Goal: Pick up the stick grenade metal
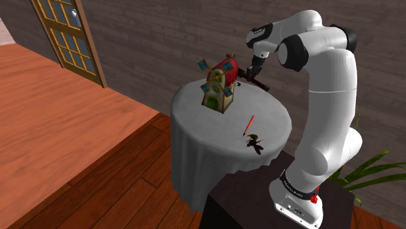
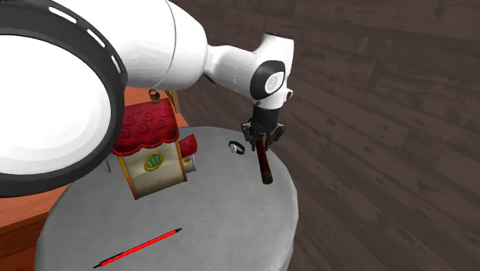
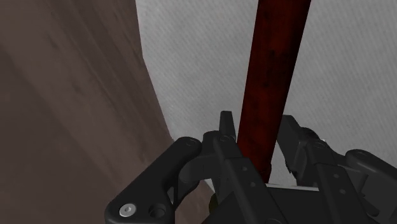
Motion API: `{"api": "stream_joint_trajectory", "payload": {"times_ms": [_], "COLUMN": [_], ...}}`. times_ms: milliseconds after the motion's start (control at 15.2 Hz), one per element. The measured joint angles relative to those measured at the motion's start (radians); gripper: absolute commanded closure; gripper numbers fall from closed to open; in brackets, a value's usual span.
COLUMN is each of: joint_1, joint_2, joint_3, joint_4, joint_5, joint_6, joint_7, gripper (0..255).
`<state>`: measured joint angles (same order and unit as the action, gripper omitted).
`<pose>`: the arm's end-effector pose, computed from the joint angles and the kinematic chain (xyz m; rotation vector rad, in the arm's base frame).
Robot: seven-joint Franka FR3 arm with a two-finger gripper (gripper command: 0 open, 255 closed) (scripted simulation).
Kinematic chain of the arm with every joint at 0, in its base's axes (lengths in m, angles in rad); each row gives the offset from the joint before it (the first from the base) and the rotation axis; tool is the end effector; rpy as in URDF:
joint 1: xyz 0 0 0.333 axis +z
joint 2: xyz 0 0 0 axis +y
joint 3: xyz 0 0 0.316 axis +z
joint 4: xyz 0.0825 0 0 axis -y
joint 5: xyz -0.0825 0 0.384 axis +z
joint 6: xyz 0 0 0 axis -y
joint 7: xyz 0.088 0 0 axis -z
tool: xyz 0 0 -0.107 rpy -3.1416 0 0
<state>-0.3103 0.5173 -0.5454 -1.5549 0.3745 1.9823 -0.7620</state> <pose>0.5035 -0.4620 0.3804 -3.0647 0.2906 -0.0837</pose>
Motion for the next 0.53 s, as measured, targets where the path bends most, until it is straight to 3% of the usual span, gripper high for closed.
{"api": "stream_joint_trajectory", "payload": {"times_ms": [528], "joint_1": [0.000], "joint_2": [-0.029], "joint_3": [-0.012], "joint_4": [0.064], "joint_5": [-0.022], "joint_6": [-0.087], "joint_7": [0.021], "gripper": [255]}}
